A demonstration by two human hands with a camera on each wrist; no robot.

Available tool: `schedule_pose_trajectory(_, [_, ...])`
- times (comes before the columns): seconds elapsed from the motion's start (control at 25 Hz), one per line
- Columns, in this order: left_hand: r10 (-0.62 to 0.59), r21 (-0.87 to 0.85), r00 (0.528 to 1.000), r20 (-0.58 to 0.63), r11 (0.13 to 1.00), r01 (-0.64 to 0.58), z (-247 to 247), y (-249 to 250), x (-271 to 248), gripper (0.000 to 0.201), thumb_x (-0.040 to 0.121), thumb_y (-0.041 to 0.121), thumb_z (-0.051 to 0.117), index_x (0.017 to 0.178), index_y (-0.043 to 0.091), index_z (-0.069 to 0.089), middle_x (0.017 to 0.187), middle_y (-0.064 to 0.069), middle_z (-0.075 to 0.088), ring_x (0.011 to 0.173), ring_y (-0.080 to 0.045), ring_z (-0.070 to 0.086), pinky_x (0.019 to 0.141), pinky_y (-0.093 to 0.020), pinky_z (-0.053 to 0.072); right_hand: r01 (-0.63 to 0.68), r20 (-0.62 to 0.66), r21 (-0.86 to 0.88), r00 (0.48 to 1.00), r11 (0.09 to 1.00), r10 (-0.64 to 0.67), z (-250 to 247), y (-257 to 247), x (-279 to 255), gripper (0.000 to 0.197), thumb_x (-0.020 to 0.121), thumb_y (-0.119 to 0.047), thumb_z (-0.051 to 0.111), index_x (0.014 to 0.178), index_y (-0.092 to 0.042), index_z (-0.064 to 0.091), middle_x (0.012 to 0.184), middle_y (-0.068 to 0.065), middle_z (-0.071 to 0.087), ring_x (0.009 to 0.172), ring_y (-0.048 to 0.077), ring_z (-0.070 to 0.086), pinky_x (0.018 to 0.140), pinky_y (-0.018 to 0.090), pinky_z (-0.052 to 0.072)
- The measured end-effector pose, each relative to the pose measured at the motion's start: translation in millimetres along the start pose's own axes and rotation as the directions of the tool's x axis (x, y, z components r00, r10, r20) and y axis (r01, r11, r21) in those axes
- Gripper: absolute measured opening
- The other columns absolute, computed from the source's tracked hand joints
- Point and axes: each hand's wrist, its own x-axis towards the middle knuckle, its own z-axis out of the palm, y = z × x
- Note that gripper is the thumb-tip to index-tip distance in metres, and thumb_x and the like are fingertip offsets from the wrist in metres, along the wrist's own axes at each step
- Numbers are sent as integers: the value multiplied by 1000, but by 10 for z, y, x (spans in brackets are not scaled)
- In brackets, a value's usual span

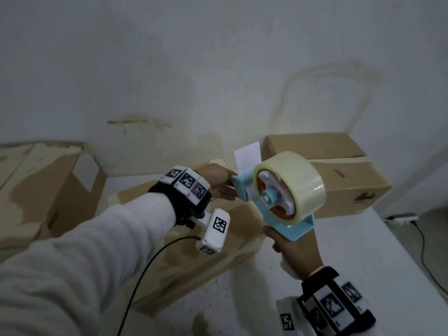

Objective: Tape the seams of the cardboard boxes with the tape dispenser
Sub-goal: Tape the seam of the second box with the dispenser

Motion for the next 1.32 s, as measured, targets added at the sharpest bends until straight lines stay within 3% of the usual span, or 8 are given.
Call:
schedule_pose_trajectory(0.08, [51, 63, 998, -38, 997, -48, -3, 130, 55, 17, 93, 5, 47, 84, -1, 60, 73, -12, 63, 46, -15, 62, 55, -26, 53, -13, -19, 26, 1000, 1000, 13, 14, -32, 82, 33, 52, -26, 73, 71, -5, 54, 51, -6, 58, 45, 4, 53, 47, 17, 42])
schedule_pose_trajectory(0.2, [175, 189, 976, -127, 971, -149, -194, 375, 203, 12, 91, 6, 53, 83, 4, 61, 74, -6, 64, 42, -4, 61, 56, -22, 50, -37, -8, 13, 999, 999, 37, -59, -42, 140, 26, 66, 2, 76, 61, -4, 51, 42, -4, 55, 39, 5, 50, 45, 14, 40])
schedule_pose_trajectory(0.36, [331, 394, 917, -225, 891, -225, -609, 585, 539, 24, 84, 22, 68, 102, 7, 71, 98, -4, 70, 82, -15, 65, 57, -18, 45, -83, -10, -87, 997, 993, 82, -136, 102, 182, 25, 71, 5, 73, 62, -4, 52, 41, -2, 56, 40, 5, 51, 47, 13, 41])
schedule_pose_trajectory(0.48, [389, 507, 885, -256, 834, -220, -684, 523, 837, 28, 80, 22, 72, 103, 5, 73, 108, -9, 70, 104, -22, 63, 77, -17, 42, -139, -23, -28, 990, 990, 138, -53, 111, 342, 23, 68, 4, 76, 64, -7, 56, 47, -1, 60, 43, 10, 53, 51, 27, 43])
schedule_pose_trajectory(0.64, [344, 608, 897, -276, 785, -114, -845, 447, 1119, 28, 83, 26, 69, 105, 9, 72, 117, -8, 68, 110, -22, 60, 82, -18, 39, -162, 19, -22, 987, 987, 162, 76, 10, 598, 19, 68, -9, 78, 80, -19, 67, 71, -8, 72, 63, 4, 64, 59, 32, 49])
schedule_pose_trajectory(0.76, [318, 677, 916, -246, 733, -73, -886, 394, 1294, 28, 84, 31, 67, 103, 10, 73, 116, -8, 69, 107, -24, 61, 81, -19, 41, -165, 3, -47, 986, 985, 165, 142, -2, 667, 22, 71, -5, 76, 77, -23, 66, 80, -9, 71, 69, 5, 64, 64, 32, 49])
schedule_pose_trajectory(1.0, [298, 745, 929, -219, 666, -38, -962, 364, 1513, 30, 85, 31, 66, 104, 9, 73, 113, -8, 69, 105, -25, 62, 82, -22, 43, -179, 3, -71, 984, 981, 180, 257, 58, 708, 29, 72, -4, 75, 77, -29, 62, 85, -12, 68, 73, 1, 63, 65, 27, 47])
schedule_pose_trajectory(1.32, [205, 853, 968, -146, 521, 18, -926, 307, 1661, 39, 89, 36, 58, 108, 4, 70, 106, -9, 70, 101, -27, 63, 89, -36, 50, -194, -42, -132, 981, 972, 190, 299, 78, 711, 29, 71, -8, 77, 68, -29, 57, 79, -13, 66, 76, 12, 62, 71, 39, 49])
